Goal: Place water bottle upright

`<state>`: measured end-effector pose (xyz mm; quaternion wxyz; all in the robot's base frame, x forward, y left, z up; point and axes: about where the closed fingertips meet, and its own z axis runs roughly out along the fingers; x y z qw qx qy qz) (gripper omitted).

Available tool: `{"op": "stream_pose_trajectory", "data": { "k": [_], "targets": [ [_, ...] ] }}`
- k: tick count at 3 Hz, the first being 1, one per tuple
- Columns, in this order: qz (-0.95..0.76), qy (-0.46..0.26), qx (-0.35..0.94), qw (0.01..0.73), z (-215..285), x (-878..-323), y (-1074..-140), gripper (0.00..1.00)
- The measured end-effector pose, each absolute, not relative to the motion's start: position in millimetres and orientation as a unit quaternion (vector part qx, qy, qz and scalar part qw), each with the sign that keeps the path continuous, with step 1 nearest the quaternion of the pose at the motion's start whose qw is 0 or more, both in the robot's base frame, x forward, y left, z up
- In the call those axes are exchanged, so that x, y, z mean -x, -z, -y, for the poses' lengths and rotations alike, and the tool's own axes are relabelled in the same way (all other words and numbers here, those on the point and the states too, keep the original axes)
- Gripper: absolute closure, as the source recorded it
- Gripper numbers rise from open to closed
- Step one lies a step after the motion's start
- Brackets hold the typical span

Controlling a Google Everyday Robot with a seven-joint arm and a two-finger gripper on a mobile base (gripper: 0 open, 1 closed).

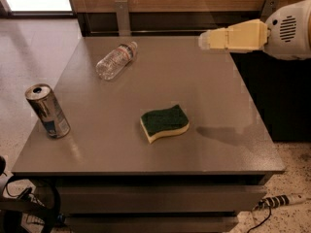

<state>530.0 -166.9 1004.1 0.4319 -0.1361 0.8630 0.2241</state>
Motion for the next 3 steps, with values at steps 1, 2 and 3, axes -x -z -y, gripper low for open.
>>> {"op": "stream_pose_trajectory", "data": {
  "k": [1,2,3],
  "targets": [
    [-0.863,-0.224,0.136,0.432,167,-530,-1004,0.00],
    [-0.867,-0.222,0.126,0.428,165,-535,-1003,0.00],
    [-0.884,-0.188,0.108,0.415,139,-570,-1000,0.00]
  ]
}}
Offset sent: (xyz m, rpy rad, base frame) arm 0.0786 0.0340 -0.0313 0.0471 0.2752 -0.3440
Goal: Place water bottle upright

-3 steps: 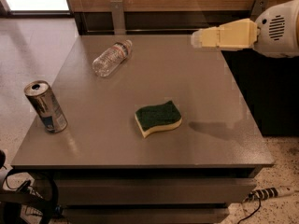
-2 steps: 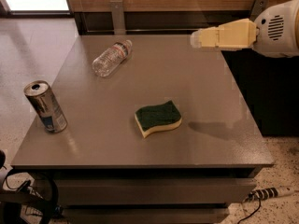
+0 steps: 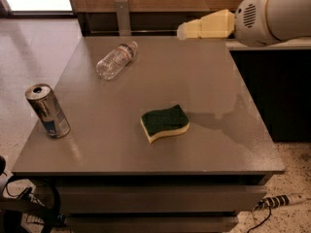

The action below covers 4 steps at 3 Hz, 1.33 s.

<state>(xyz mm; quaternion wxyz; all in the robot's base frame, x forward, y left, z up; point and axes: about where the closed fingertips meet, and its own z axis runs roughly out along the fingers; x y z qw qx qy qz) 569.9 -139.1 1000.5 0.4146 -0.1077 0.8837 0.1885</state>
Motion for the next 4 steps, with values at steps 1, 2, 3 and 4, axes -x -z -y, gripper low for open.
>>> {"op": "stream_pose_trajectory", "data": {
  "k": [1,2,3,4],
  "targets": [
    [-0.910,-0.149,0.111,0.371,88,-613,-979,0.00],
    [-0.931,-0.123,0.082,0.333,68,-643,-955,0.00],
    [-0.953,-0.139,-0.004,0.269,52,-682,-918,0.00],
    [-0.960,-0.157,-0.032,0.230,38,-708,-902,0.00]
  ]
}}
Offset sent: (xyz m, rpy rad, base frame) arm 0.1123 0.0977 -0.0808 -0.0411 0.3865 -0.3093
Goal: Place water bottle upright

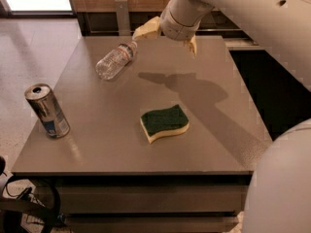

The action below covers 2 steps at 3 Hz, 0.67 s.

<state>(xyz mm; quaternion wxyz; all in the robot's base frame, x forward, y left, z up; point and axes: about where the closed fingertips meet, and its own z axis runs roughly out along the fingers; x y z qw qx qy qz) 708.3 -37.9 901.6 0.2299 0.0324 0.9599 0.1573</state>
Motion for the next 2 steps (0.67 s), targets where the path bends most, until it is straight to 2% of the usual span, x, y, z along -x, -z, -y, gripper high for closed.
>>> {"op": "stream_pose_trajectory", "data": {
  "k": [2],
  "targets": [
    [-0.965,-0.154,-0.057,0.205,19,-723,-895,0.00]
  ]
}}
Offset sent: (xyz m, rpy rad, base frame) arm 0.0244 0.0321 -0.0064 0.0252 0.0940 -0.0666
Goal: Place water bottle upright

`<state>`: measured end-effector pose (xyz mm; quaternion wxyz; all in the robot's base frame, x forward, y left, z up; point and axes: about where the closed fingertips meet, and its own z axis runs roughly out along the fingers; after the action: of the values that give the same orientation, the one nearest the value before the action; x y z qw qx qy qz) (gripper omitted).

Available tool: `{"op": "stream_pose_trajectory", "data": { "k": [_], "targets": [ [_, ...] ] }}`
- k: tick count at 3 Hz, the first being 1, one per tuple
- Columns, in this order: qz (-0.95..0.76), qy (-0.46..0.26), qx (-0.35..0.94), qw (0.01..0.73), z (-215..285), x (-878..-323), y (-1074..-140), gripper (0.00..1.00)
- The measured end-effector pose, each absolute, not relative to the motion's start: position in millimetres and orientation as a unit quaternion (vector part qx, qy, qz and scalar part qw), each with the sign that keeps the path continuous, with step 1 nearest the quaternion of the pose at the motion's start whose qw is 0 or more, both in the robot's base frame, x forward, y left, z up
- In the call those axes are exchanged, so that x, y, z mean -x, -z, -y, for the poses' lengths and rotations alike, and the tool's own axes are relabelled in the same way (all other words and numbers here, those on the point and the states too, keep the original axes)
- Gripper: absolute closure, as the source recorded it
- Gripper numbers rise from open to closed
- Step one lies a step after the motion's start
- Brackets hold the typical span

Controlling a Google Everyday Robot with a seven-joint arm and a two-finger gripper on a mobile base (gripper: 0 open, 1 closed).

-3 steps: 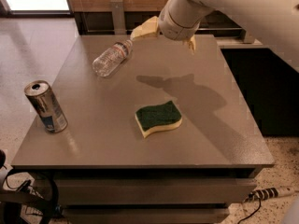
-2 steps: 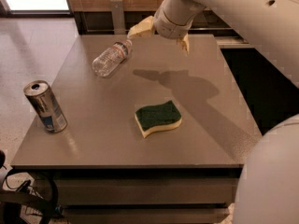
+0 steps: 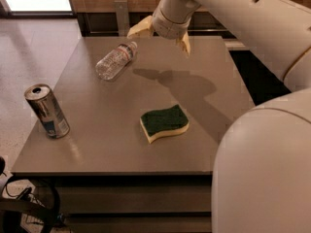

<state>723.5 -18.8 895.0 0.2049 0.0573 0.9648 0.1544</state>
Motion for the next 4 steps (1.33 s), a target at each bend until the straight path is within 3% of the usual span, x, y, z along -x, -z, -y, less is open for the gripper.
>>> {"op": "stream_pose_trajectory", "data": {
  "k": [2,4],
  "targets": [
    [-0.978,-0.104,-0.095,0.153,-39,-735,-881,0.00],
    [-0.978,-0.144,-0.095,0.118,-70,-748,-855,0.00]
  ]
}}
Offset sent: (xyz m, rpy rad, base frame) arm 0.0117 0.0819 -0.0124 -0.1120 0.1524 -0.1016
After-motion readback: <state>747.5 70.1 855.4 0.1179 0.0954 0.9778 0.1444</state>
